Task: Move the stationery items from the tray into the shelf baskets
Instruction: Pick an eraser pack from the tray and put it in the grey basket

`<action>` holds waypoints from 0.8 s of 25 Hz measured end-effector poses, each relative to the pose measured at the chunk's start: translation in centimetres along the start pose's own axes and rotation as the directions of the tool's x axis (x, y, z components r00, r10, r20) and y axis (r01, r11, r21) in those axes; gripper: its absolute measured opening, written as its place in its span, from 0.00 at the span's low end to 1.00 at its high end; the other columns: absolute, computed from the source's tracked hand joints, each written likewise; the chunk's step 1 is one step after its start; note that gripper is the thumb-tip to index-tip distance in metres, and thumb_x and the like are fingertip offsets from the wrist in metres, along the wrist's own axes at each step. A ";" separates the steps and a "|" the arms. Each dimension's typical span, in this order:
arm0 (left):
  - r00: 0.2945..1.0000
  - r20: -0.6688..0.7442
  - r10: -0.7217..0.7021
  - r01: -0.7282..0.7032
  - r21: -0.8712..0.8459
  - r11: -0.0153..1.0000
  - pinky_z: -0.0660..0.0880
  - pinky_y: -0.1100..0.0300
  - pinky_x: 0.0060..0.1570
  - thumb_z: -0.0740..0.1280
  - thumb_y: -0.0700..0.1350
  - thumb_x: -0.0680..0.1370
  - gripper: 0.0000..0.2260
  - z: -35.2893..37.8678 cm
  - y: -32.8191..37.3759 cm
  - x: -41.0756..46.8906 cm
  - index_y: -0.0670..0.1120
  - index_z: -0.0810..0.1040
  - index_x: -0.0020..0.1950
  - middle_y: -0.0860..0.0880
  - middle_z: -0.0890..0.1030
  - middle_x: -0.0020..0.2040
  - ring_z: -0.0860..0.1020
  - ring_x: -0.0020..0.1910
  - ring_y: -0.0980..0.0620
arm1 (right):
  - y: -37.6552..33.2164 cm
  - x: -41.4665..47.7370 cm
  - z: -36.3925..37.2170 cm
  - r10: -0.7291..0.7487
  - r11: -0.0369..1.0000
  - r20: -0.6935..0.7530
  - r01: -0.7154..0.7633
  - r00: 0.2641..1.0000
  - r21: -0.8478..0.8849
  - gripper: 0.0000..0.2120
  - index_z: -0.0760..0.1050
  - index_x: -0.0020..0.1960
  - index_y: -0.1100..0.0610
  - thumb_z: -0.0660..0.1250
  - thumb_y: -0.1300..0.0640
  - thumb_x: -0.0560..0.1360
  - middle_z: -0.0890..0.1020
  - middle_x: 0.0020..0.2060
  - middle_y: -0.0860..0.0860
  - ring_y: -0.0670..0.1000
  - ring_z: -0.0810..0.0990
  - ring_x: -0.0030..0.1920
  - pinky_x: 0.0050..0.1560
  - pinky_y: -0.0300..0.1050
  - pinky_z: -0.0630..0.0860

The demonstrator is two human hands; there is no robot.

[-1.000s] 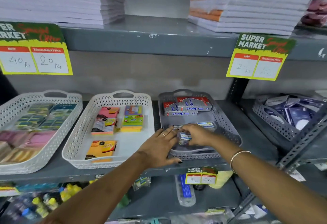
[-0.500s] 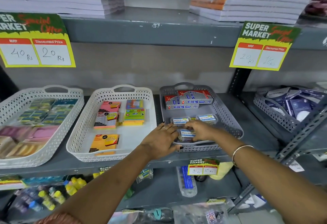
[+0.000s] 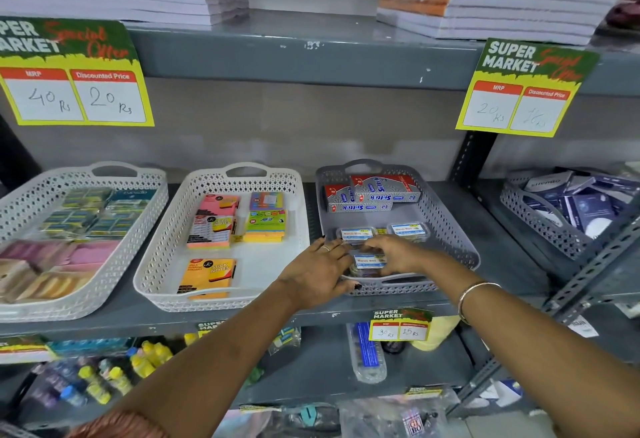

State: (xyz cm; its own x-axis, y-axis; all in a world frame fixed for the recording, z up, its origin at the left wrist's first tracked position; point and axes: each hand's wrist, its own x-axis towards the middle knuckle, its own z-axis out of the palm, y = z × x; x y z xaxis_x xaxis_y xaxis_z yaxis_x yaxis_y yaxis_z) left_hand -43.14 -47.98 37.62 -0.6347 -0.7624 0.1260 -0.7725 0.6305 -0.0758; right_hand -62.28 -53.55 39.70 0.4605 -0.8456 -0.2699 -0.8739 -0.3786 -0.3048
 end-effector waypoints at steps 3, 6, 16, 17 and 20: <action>1.000 -0.015 0.004 -0.004 -0.019 1.000 0.48 0.51 0.70 0.55 0.60 0.79 0.25 0.1 0.0 -0.1 0.45 0.66 0.69 0.44 0.64 0.72 0.57 0.72 0.47 | 0.2 0.0 0.0 0.009 1.000 0.009 -0.010 1.000 0.004 0.25 0.70 0.64 0.61 0.71 0.66 0.69 0.76 0.63 0.57 0.56 0.74 0.63 0.61 0.43 0.70; 1.000 -0.027 0.011 -0.011 -0.031 0.999 0.50 0.50 0.70 0.56 0.63 0.77 0.29 0.1 0.0 -0.2 0.45 0.66 0.69 0.44 0.65 0.72 0.59 0.71 0.47 | 0.3 0.0 0.0 0.030 0.999 0.006 -0.030 1.000 0.013 0.25 0.70 0.65 0.60 0.72 0.64 0.69 0.76 0.62 0.58 0.55 0.75 0.62 0.58 0.41 0.69; 0.994 -0.109 0.015 -0.021 -0.050 0.999 0.51 0.51 0.70 0.58 0.63 0.76 0.29 0.2 -0.1 -0.3 0.43 0.68 0.68 0.43 0.68 0.70 0.62 0.70 0.47 | 0.1 -0.4 -2.0 0.091 0.994 0.033 -0.092 0.995 0.059 0.31 0.67 0.68 0.57 0.74 0.56 0.68 0.75 0.63 0.58 0.56 0.74 0.62 0.64 0.49 0.70; 0.990 -0.141 -0.003 -0.006 -0.062 0.998 0.49 0.52 0.70 0.58 0.63 0.76 0.30 0.0 -0.2 -0.5 0.43 0.67 0.69 0.43 0.67 0.71 0.61 0.70 0.47 | -0.1 -0.4 -2.6 0.083 0.995 0.010 -0.083 0.997 0.057 0.30 0.67 0.67 0.57 0.73 0.56 0.69 0.76 0.61 0.58 0.56 0.75 0.60 0.63 0.50 0.71; 0.954 -0.253 -0.160 0.128 -0.139 0.982 0.46 0.53 0.70 0.52 0.65 0.75 0.33 -1.5 -1.5 -2.8 0.43 0.67 0.70 0.44 0.66 0.72 0.59 0.72 0.48 | -2.1 0.4 -4.9 0.015 1.000 -0.133 -0.011 0.991 0.028 0.24 0.70 0.66 0.58 0.70 0.55 0.72 0.78 0.57 0.58 0.55 0.77 0.55 0.60 0.50 0.73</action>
State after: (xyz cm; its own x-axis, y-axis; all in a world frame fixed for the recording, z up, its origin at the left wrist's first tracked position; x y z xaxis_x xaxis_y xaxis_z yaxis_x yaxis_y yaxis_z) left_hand -40.17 -46.58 38.82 -0.4762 -0.7919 0.3824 -0.8370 0.5415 0.0791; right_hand -61.03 -54.98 44.69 0.4229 -0.8936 -0.1503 -0.8741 -0.3586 -0.3277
